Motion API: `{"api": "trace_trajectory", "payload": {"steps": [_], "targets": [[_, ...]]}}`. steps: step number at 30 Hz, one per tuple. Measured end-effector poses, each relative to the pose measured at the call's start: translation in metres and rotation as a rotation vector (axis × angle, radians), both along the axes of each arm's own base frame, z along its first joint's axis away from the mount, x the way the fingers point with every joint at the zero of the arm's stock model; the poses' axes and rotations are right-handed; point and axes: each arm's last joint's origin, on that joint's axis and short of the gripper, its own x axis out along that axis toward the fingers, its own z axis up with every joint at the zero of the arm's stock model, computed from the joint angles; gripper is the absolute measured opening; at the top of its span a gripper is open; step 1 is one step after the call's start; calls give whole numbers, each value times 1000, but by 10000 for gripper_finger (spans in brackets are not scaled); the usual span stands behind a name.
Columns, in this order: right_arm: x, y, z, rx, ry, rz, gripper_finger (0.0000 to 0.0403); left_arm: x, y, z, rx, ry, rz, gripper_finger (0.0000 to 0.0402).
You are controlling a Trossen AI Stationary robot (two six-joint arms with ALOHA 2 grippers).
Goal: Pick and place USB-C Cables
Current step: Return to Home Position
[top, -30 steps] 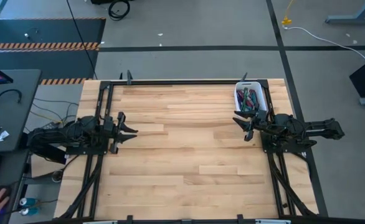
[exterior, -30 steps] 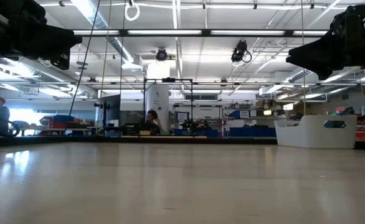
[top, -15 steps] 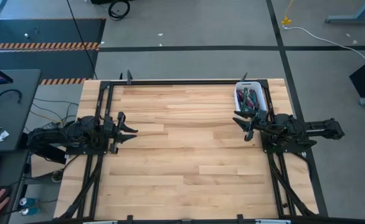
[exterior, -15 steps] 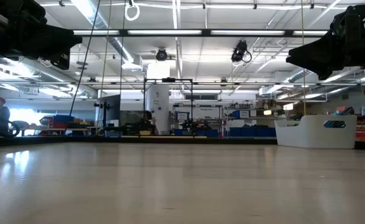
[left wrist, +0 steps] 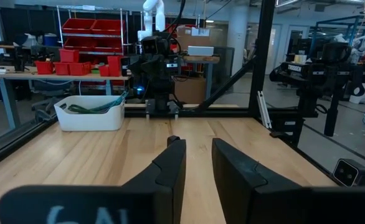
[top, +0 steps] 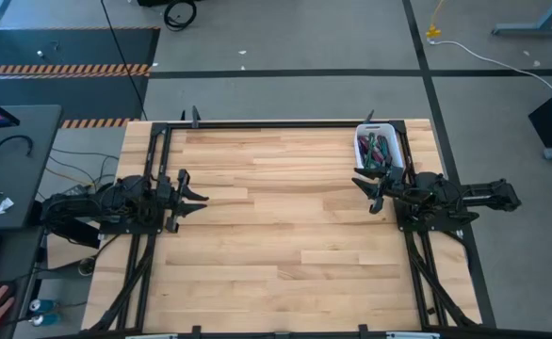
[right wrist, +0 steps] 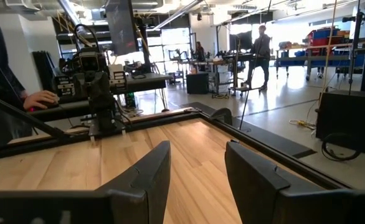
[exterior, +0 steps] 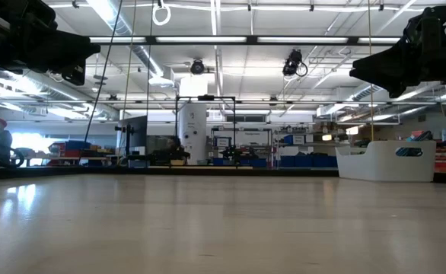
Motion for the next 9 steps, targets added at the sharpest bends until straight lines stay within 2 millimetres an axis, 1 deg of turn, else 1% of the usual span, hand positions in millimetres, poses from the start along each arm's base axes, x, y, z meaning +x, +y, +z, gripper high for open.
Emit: {"api": "trace_trajectory", "payload": {"steps": [5, 9], "targets": [[0, 0, 0, 0, 0, 0, 158, 0, 0, 0, 0, 0, 0, 90], [0, 0, 0, 0, 0, 0, 158, 0, 0, 0, 0, 0, 0, 86]]}}
